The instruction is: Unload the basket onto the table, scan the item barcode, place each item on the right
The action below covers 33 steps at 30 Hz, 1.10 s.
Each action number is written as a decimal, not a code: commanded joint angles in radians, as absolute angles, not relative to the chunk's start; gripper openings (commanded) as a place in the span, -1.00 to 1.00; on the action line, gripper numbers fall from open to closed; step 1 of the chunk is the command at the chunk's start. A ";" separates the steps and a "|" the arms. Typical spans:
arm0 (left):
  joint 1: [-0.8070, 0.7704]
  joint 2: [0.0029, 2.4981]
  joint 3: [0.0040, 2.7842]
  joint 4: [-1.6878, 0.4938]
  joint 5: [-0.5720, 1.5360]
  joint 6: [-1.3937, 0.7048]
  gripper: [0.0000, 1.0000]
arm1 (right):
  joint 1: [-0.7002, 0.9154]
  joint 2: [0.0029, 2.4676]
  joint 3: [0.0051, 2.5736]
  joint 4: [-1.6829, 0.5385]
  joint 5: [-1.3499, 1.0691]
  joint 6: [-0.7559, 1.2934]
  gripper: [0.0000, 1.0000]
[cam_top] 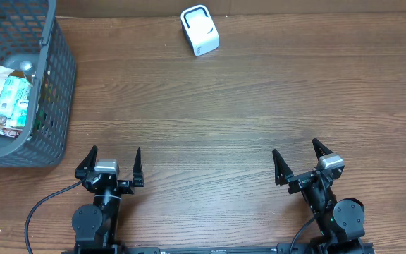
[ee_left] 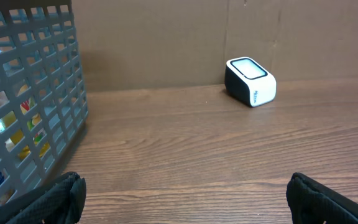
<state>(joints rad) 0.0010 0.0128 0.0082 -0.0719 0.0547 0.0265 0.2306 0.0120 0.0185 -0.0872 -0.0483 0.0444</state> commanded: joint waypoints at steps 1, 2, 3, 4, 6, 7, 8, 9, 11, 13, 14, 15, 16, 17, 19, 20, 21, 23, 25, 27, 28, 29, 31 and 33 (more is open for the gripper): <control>0.006 0.004 0.005 -0.075 0.045 0.030 1.00 | 0.235 0.003 0.008 -0.081 -0.053 0.036 1.00; 0.006 0.004 0.005 -0.074 0.045 0.030 1.00 | 0.235 0.003 0.008 -0.081 -0.053 0.036 1.00; 0.006 0.004 0.005 -0.075 0.045 0.030 1.00 | 0.235 0.003 0.008 -0.081 -0.053 0.036 1.00; 0.006 0.004 0.005 -0.075 0.045 0.030 1.00 | 0.235 0.003 0.008 -0.081 -0.053 0.036 1.00; 0.006 0.004 0.005 -0.065 0.040 0.030 1.00 | 0.235 0.003 0.008 -0.081 -0.053 0.036 1.00; 0.006 0.004 0.005 -0.052 0.043 0.030 1.00 | 0.235 0.003 0.008 -0.081 -0.053 0.036 1.00; 0.006 0.004 0.005 -0.041 0.051 0.030 1.00 | 0.235 0.003 0.008 -0.081 -0.053 0.036 1.00; 0.006 0.004 0.005 -0.024 0.070 0.030 0.99 | 0.235 0.003 0.008 -0.081 -0.053 0.036 1.00; 0.006 0.004 0.012 0.013 0.115 0.030 1.00 | 0.235 0.003 0.008 -0.081 -0.053 0.036 1.00; 0.006 0.004 0.041 0.054 0.146 0.025 1.00 | 0.235 0.003 0.008 -0.081 -0.053 0.036 1.00; 0.006 0.004 0.062 0.057 0.150 0.018 1.00 | 0.235 0.003 0.008 -0.081 -0.053 0.036 1.00; 0.006 0.004 0.093 0.053 0.150 0.009 1.00 | 0.235 0.003 0.008 -0.081 -0.053 0.036 1.00; 0.006 0.005 0.130 0.038 0.150 -0.013 1.00 | 0.235 0.003 0.008 -0.081 -0.053 0.036 1.00; 0.006 0.006 0.173 0.013 0.150 -0.032 1.00 | 0.235 0.003 0.008 -0.081 -0.053 0.036 1.00; 0.006 0.024 0.286 -0.068 0.150 -0.062 1.00 | 0.235 0.003 0.008 -0.081 -0.053 0.036 1.00; 0.006 0.038 0.337 -0.107 0.150 -0.068 1.00 | 0.235 0.003 0.008 -0.081 -0.053 0.036 1.00; 0.006 0.067 0.414 -0.164 0.150 -0.068 1.00 | 0.235 0.003 0.008 -0.081 -0.053 0.036 1.00; 0.007 0.135 0.548 -0.270 0.138 -0.067 1.00 | 0.235 0.003 0.008 -0.081 -0.053 0.036 1.00; 0.006 0.253 0.731 -0.415 0.120 -0.065 1.00 | 0.235 0.003 0.008 -0.081 -0.053 0.036 1.00; 0.006 0.439 0.990 -0.618 0.120 -0.049 1.00 | 0.235 0.003 0.008 -0.081 -0.053 0.036 1.00; 0.006 0.509 1.089 -0.700 0.120 -0.026 1.00 | 0.235 0.003 0.008 -0.081 -0.053 0.036 1.00; 0.006 0.588 1.200 -0.799 0.118 0.008 1.00 | 0.235 0.003 0.008 -0.081 -0.053 0.036 1.00; 0.006 0.746 1.422 -1.005 0.074 0.053 1.00 | 0.235 0.003 0.008 -0.081 -0.053 0.036 1.00; 0.006 0.902 1.637 -1.205 0.018 0.064 1.00 | 0.235 0.003 0.008 -0.081 -0.053 0.036 1.00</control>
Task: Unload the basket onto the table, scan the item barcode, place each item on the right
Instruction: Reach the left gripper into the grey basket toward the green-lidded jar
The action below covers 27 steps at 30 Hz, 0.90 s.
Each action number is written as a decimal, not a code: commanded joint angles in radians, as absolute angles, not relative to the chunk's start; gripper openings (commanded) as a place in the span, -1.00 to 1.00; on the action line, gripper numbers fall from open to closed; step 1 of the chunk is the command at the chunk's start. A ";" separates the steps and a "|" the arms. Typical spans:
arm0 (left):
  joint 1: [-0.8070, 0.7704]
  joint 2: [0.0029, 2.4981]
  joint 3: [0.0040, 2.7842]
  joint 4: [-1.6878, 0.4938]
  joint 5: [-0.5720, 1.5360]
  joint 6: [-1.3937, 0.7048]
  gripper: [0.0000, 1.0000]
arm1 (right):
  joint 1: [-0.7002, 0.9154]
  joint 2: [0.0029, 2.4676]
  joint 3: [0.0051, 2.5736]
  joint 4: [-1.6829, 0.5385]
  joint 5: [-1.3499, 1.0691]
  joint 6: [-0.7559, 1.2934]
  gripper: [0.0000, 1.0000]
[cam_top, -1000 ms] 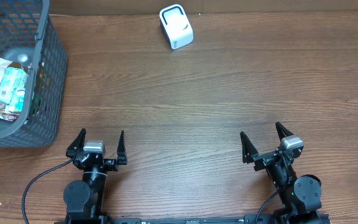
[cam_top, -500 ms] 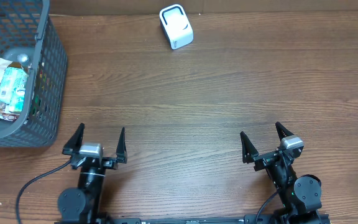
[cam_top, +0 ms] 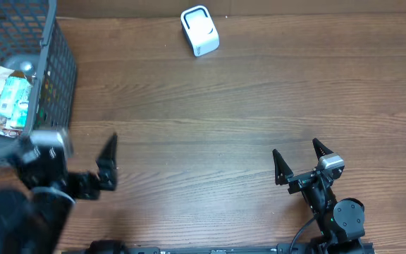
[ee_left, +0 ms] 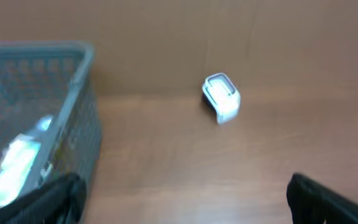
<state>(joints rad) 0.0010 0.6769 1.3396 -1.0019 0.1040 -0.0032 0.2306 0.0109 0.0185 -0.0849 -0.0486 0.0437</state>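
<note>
A grey mesh basket (cam_top: pixel 56 63) at the far left holds several packaged items; a white and green packet (cam_top: pixel 13 99) lies on top. In the left wrist view the basket (ee_left: pixel 79 93) stands at the left, with a pale packet (ee_left: pixel 23 152) blurred inside. The white barcode scanner (cam_top: pixel 199 30) stands at the back edge, and the left wrist view shows the scanner (ee_left: pixel 221 104) ahead by the brown wall. My left gripper (cam_top: pixel 69 152) is raised beside the basket's near corner, open and empty (ee_left: pixel 182 199). My right gripper (cam_top: pixel 294 148) rests open at the front right.
A brown wall runs along the back of the wooden table (cam_top: pixel 245 106). The basket's tall mesh wall stands just left of my left arm.
My left arm has risen and shifted left, from its rest spot at the front to beside the basket's near corner. Its wrist view now looks down into the basket. The right arm is unmoved.
</note>
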 commanded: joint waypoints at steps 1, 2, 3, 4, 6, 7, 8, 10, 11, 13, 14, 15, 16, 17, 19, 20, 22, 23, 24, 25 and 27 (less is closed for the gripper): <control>0.006 0.980 1.744 -1.295 0.007 0.065 0.99 | 0.235 0.003 0.008 -0.081 -0.053 0.036 1.00; 0.006 1.047 1.833 -1.361 0.004 0.065 1.00 | 0.235 0.003 0.008 -0.081 -0.053 0.036 1.00; 0.006 1.111 1.916 -1.411 0.004 0.065 1.00 | 0.235 0.003 0.008 -0.081 -0.053 0.036 1.00; 0.006 1.167 1.983 -1.444 0.004 0.065 1.00 | 0.235 0.003 0.008 -0.081 -0.053 0.036 1.00; 0.006 1.257 2.087 -1.485 0.025 0.065 0.99 | 0.235 0.003 0.008 -0.081 -0.053 0.036 1.00; 0.006 1.290 2.116 -1.489 0.026 0.065 1.00 | 0.235 0.003 0.008 -0.081 -0.053 0.036 1.00; 0.006 1.317 2.135 -1.488 0.023 0.077 1.00 | 0.235 0.003 0.008 -0.081 -0.053 0.036 1.00; 0.007 1.366 2.145 -1.453 -0.004 0.124 0.99 | 0.235 0.003 0.008 -0.081 -0.053 0.036 1.00; 0.008 1.390 2.145 -1.426 -0.035 0.127 0.99 | 0.235 0.003 0.008 -0.081 -0.053 0.036 1.00; 0.015 1.433 2.145 -1.380 -0.098 0.108 0.99 | 0.235 0.003 0.008 -0.081 -0.053 0.036 1.00; 0.030 1.454 2.145 -1.362 -0.131 0.093 0.99 | 0.235 0.003 0.008 -0.081 -0.053 0.036 1.00; 0.047 1.472 2.145 -1.349 -0.146 0.089 0.99 | 0.235 0.003 0.008 -0.081 -0.053 0.036 1.00; 0.074 1.493 2.145 -1.333 -0.150 0.089 0.99 | 0.235 0.003 0.008 -0.081 -0.053 0.036 1.00; 0.108 1.513 2.145 -1.317 -0.149 0.089 1.00 | 0.235 0.003 0.008 -0.081 -0.053 0.036 1.00; 0.174 1.546 2.145 -1.283 -0.147 0.089 1.00 | 0.235 0.003 0.008 -0.081 -0.053 0.036 1.00; 0.212 1.562 2.145 -1.264 -0.139 0.089 1.00 | 0.235 0.003 0.008 -0.081 -0.053 0.036 1.00; 0.322 1.603 2.145 -1.221 -0.101 0.089 1.00 | 0.235 0.003 0.008 -0.081 -0.053 0.036 1.00; 0.355 1.615 2.145 -1.214 -0.083 0.090 1.00 | 0.235 0.003 0.008 -0.081 -0.053 0.036 1.00; 0.384 1.626 2.145 -1.211 -0.067 0.090 1.00 | 0.235 0.003 0.008 -0.081 -0.053 0.036 1.00; 0.415 1.637 2.145 -1.209 -0.050 0.090 0.99 | 0.235 0.003 0.008 -0.081 -0.053 0.036 1.00; 0.466 1.662 2.145 -1.210 -0.034 0.092 1.00 | 0.235 0.003 0.008 -0.081 -0.053 0.036 1.00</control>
<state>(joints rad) 0.3820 1.6348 2.1216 -1.2140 -0.0841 0.0822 0.2306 0.0109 0.0185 -0.0864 -0.0486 0.0441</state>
